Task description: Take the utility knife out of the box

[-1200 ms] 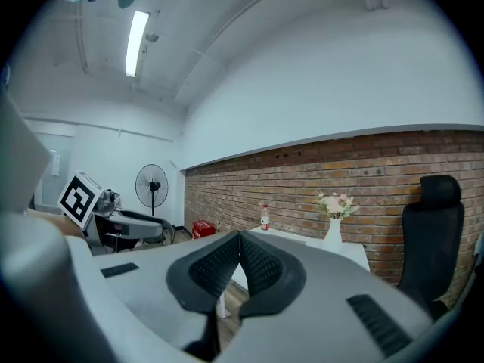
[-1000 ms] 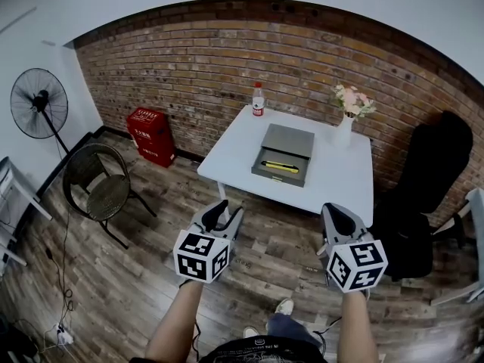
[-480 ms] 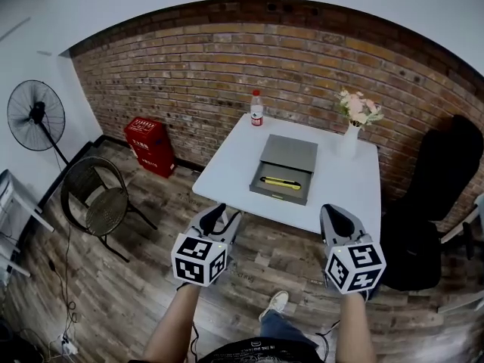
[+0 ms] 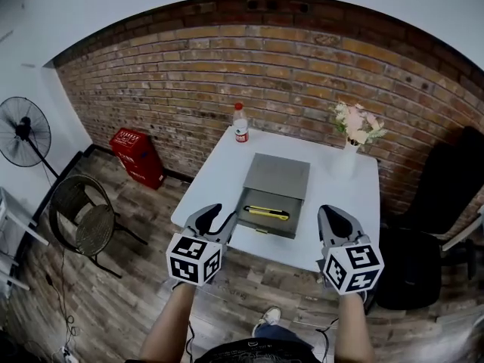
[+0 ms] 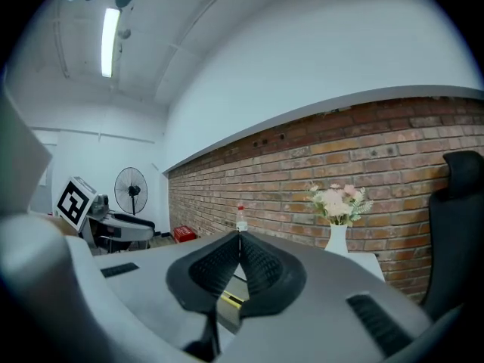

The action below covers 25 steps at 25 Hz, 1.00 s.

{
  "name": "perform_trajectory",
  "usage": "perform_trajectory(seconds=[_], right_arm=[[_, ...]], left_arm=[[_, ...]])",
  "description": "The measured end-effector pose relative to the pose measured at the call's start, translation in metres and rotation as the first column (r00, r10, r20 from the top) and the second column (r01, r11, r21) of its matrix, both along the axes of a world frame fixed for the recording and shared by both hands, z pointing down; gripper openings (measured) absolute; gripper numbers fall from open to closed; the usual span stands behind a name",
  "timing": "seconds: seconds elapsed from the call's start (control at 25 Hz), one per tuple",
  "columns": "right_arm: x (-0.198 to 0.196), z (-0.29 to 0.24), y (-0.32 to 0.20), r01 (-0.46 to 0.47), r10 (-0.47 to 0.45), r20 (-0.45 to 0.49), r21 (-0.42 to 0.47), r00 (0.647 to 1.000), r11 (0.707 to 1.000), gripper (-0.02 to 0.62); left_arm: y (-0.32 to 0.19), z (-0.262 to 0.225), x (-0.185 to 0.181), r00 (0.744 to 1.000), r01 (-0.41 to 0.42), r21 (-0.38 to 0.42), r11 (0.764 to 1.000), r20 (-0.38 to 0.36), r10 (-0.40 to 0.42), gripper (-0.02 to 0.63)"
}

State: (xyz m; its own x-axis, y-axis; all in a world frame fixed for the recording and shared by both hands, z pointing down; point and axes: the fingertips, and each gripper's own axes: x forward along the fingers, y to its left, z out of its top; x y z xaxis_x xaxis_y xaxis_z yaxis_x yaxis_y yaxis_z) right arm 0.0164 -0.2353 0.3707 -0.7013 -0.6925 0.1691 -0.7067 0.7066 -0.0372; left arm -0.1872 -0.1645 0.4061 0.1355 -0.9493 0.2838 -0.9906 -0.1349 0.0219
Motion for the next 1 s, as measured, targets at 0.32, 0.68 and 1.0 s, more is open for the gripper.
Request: perform_trajectory(seconds=[0.32, 0.68, 1.0], right_arm=[[0.003, 0.005, -0.074, -0.017, 0.018, 0.04, -0.018, 0.999, 1.0, 0.018], [0.011, 0.023, -0.104, -0.058, 0.062, 0.065, -0.061, 0.996, 0.996, 0.018], [0.001, 0.032, -0.104, -0.154, 0.156, 0.026, -0.073, 0.987, 0.985, 0.018]], left_arm=[[-0.079, 0.003, 0.005, 0.997, -0.047, -0.042, 0.998, 0.056, 0.05, 0.166], [-0.131, 0.029, 0.038, 0.959, -0.221, -0.139, 0.965, 0.148, 0.241, 0.169], [-0.15, 0.073, 0.055, 0.83, -0.47, -0.279, 0.837, 0.183, 0.527, 0.198]])
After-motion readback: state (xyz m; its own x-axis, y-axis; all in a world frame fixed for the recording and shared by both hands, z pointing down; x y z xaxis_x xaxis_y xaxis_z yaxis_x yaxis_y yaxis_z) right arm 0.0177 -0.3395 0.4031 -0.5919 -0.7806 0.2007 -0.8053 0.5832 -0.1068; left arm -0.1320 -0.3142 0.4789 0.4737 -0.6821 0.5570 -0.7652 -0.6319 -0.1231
